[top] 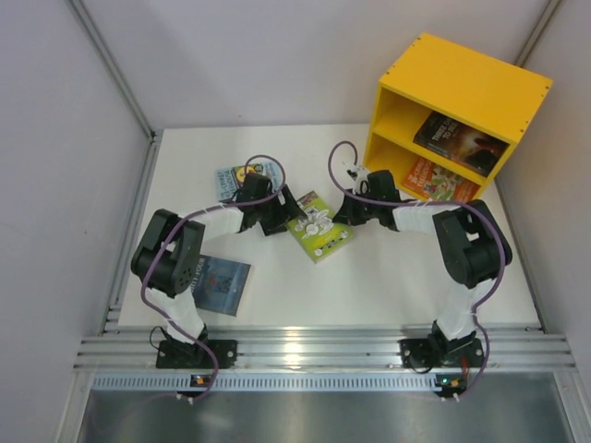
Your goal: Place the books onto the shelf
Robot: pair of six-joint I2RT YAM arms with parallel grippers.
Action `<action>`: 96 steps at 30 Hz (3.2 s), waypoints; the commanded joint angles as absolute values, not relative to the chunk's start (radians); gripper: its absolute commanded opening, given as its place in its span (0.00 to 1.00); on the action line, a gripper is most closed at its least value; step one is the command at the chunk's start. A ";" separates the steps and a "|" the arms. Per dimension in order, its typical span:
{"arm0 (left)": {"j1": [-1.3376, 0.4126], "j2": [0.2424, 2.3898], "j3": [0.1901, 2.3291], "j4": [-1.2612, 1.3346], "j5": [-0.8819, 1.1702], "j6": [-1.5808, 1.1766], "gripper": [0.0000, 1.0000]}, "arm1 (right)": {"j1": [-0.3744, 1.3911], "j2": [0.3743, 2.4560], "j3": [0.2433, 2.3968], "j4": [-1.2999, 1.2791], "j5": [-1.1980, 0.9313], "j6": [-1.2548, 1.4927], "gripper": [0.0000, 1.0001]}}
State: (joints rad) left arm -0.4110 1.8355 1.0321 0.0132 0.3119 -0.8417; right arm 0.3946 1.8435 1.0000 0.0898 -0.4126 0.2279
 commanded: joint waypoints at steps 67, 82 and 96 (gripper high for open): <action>-0.542 1.672 1.152 -0.305 0.166 -1.106 0.34 | 1.160 1.413 0.824 -0.032 0.724 0.037 0.00; -0.541 1.646 1.132 -0.301 0.204 -1.144 0.00 | 1.160 1.644 1.025 -0.087 0.784 -0.057 0.51; -0.515 1.583 1.258 -0.495 0.103 -1.057 0.58 | 1.085 1.674 1.062 -0.141 0.922 -0.363 0.00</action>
State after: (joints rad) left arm -0.5304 1.6653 1.1622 -0.3775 0.1589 -1.1240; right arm 1.1412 1.7248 1.0554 -0.1204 0.8349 -0.2157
